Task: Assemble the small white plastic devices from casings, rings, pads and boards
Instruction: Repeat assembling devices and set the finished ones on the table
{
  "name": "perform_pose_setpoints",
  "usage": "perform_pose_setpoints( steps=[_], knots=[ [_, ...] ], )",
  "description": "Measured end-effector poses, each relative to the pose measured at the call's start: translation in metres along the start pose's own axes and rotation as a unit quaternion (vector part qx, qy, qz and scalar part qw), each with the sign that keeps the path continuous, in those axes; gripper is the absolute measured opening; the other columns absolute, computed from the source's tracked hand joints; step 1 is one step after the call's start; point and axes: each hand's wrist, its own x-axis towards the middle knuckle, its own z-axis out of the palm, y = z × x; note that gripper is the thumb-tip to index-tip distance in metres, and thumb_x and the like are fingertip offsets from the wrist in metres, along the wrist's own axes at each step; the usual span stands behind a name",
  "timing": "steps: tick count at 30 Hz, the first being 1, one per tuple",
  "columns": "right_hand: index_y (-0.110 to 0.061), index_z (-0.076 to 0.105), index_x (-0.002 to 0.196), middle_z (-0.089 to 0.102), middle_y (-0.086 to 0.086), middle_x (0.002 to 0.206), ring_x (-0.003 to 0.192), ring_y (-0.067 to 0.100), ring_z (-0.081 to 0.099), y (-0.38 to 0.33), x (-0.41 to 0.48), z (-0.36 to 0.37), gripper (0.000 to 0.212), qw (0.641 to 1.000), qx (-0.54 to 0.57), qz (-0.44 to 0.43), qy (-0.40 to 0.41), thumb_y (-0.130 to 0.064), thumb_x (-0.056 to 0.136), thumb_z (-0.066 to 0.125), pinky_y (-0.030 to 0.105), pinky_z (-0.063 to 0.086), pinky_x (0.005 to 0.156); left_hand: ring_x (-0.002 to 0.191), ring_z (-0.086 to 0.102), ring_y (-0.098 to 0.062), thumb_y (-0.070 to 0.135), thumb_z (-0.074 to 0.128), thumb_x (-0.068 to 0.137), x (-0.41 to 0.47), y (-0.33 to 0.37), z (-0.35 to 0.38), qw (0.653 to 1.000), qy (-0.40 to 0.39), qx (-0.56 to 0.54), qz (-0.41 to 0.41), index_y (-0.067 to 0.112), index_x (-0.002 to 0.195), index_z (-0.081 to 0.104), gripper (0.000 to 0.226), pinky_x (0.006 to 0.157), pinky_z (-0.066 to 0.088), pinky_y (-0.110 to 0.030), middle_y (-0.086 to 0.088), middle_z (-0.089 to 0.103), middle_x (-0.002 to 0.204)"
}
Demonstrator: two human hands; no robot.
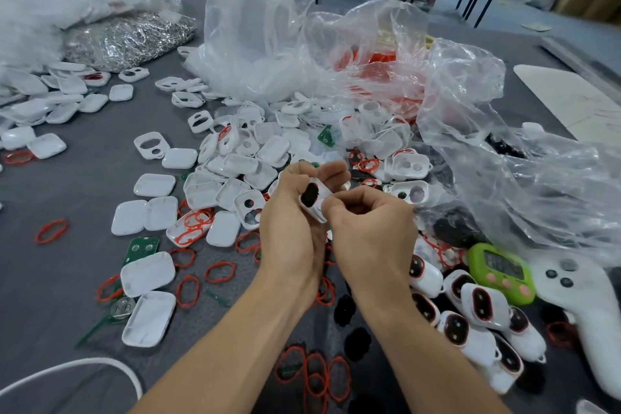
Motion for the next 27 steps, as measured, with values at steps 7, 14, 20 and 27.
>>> perform_pose_setpoints(
  steps=[7,14,20,27],
  knots=[
    [-0.028,0.071,0.063,0.066,-0.016,0.059,0.061,0.008,0.062,-0.007,0.007,-0.002,0.012,0.994,-0.101,-0.037,-0.022,-0.022,0.073,0.071,0.028,0.050,0.060,0.093,0.065,-0.024,0.004,0.043,0.085,-0.004,-0.005,0.001,0.998,0.019,0.052,0.019,0.019,0.077,0.056,0.022,0.084,0.051,-0.039,-0.007,0.075,0.103],
    [-0.021,0.075,0.068,0.073,-0.008,0.071,0.072,0.018,0.067,-0.012,0.017,-0.015,0.011,0.975,-0.174,-0.098,-0.099,-0.015,0.076,0.070,0.036,0.055,0.070,0.090,0.045,-0.025,0.015,0.050,0.069,-0.004,-0.005,0.002,0.991,0.024,0.130,0.017,0.025,0.069,0.059,0.013,0.076,0.035,-0.043,-0.007,0.058,0.099],
    [-0.026,0.069,0.076,0.073,-0.003,0.080,0.081,0.027,0.066,-0.021,0.012,-0.024,0.011,0.925,-0.307,-0.196,-0.106,-0.030,0.085,0.067,0.036,0.050,0.073,0.082,0.051,-0.021,0.010,0.048,0.076,-0.003,-0.004,0.001,0.991,-0.002,0.134,0.007,0.025,0.068,0.060,0.021,0.069,0.039,-0.033,-0.009,0.061,0.094],
    [-0.026,0.070,0.098,0.071,0.000,0.093,0.088,0.025,0.065,-0.016,0.009,-0.025,0.017,0.898,-0.347,-0.241,-0.126,-0.024,0.099,0.053,0.032,0.035,0.069,0.097,0.065,-0.024,0.010,0.048,0.072,-0.005,-0.003,0.000,0.991,-0.044,0.127,-0.007,0.019,0.078,0.054,0.013,0.086,0.045,-0.042,-0.014,0.075,0.111]
  ],
)
